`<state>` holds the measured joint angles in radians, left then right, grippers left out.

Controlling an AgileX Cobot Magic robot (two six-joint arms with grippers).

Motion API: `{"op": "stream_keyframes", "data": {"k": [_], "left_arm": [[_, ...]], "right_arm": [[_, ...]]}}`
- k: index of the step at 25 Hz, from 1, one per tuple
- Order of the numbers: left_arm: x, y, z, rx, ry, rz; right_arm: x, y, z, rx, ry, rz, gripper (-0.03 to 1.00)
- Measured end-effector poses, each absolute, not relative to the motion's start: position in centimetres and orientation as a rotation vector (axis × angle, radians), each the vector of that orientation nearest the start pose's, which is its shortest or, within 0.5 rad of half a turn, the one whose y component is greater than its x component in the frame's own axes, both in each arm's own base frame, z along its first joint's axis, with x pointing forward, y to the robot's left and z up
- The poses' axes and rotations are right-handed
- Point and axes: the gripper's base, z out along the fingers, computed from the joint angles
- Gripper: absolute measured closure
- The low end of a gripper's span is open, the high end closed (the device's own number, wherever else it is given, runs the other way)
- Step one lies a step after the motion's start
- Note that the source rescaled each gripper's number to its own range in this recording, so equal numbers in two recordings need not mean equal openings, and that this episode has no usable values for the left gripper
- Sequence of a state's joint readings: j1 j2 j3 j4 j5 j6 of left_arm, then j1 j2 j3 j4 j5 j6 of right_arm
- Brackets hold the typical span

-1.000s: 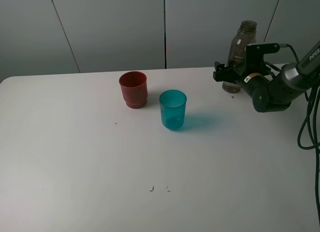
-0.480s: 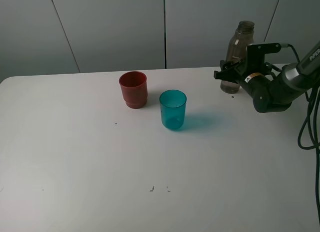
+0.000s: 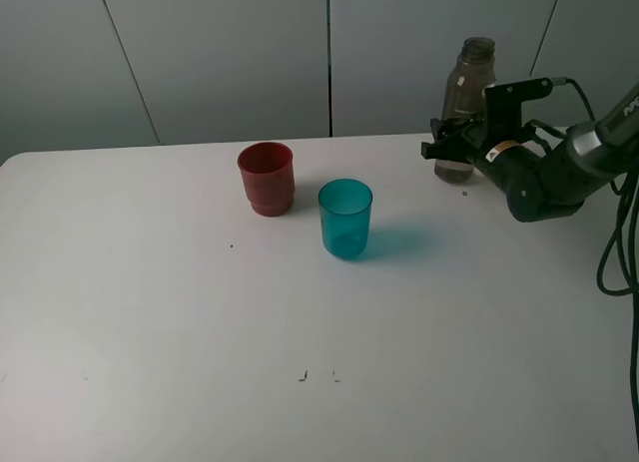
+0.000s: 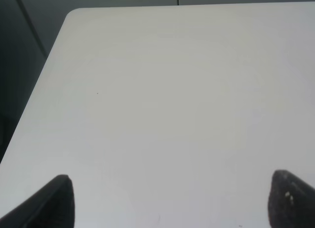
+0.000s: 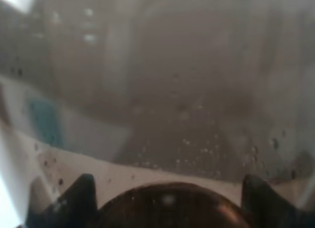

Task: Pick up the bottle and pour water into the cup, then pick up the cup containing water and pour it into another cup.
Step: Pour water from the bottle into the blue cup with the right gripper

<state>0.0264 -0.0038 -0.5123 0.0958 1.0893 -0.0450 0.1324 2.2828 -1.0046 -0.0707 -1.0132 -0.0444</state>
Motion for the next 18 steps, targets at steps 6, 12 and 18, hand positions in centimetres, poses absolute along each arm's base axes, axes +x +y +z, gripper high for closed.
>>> {"op": "stream_keyframes", "data": {"k": [6, 12, 18], "left_arm": [[-0.9, 0.7, 27.9, -0.08, 2.053, 0.103], [-0.9, 0.7, 27.9, -0.08, 2.053, 0.103], [-0.9, 0.7, 27.9, -0.08, 2.053, 0.103]], "right_arm": [[41.2, 7.0, 9.7, -0.466, 1.627, 0.042, 0.93], [39.4, 7.7, 10.5, -0.687, 1.568, 0.002, 0.93], [37.9, 8.6, 11.2, -0.877, 1.491, -0.049, 0.93]]}}
